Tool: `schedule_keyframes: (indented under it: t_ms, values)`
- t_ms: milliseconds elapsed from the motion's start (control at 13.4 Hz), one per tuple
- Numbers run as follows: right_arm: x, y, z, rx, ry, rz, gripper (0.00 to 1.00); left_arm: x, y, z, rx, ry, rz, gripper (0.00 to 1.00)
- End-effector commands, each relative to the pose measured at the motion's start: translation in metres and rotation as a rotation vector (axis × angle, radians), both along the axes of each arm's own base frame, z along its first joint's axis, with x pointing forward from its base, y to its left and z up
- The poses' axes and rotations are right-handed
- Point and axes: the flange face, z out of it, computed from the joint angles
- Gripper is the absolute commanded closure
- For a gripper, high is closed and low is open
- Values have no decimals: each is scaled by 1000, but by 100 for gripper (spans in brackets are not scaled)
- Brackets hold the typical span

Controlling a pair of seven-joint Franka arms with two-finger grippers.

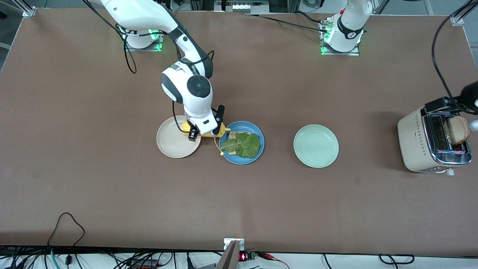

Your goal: Make sandwich in blue plate with both arms

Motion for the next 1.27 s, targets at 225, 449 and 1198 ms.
schedule_keyframes:
  t_ms: [225,449,1198]
  values:
    - [45,-110,87,140,34,-5,96,26,116,-49,120,16,-184,0]
    - [71,-208,106,272,117,64,96,25,141,-71,110,10,-220,0]
    - [50,-505,73,787,155,345,96,1,175,-137,3,99,-323,11]
